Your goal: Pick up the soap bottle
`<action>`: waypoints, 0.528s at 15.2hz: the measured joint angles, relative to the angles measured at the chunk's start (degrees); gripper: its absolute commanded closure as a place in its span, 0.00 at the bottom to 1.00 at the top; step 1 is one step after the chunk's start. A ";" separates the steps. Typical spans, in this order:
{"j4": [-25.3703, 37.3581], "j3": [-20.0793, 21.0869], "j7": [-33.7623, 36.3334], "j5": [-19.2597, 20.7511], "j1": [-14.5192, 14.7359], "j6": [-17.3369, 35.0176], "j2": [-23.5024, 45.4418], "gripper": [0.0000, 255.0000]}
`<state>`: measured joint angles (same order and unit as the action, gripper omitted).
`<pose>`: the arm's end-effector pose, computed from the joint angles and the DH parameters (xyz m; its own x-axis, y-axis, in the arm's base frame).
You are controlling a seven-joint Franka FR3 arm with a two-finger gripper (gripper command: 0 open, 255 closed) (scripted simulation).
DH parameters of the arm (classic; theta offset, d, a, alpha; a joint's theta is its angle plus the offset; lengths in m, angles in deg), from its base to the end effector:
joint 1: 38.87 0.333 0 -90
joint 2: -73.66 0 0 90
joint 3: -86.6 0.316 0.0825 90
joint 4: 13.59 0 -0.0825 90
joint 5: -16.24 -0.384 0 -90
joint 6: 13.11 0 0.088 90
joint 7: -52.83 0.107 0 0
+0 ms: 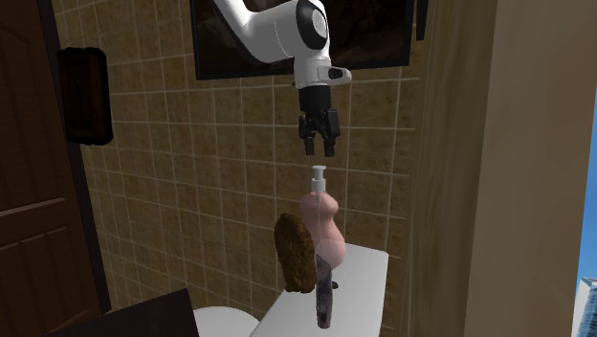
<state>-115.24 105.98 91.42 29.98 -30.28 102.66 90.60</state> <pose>0.5697 0.2699 0.3985 0.9952 -0.0869 0.0453 -0.0915 -0.9895 0.1115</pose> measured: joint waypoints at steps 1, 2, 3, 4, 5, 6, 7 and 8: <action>2.30 -0.05 0.92 0.77 0.76 -0.52 2.24 0.00; 5.48 -0.12 2.08 1.71 1.88 -1.27 5.12 0.00; 7.67 -0.25 2.64 2.27 2.54 -1.92 7.04 0.00; 9.20 -0.43 3.18 2.82 3.10 -1.93 8.78 0.00; 9.34 -0.53 3.45 3.06 3.27 -1.58 9.41 0.00; 9.57 -0.62 3.63 3.27 3.41 -1.27 10.01 0.00; 9.41 -0.71 3.90 3.49 3.53 -0.66 10.50 0.00; 9.24 -0.79 4.03 3.65 3.57 -0.15 10.88 0.00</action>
<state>-106.00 105.18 95.44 33.63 -26.72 102.52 101.48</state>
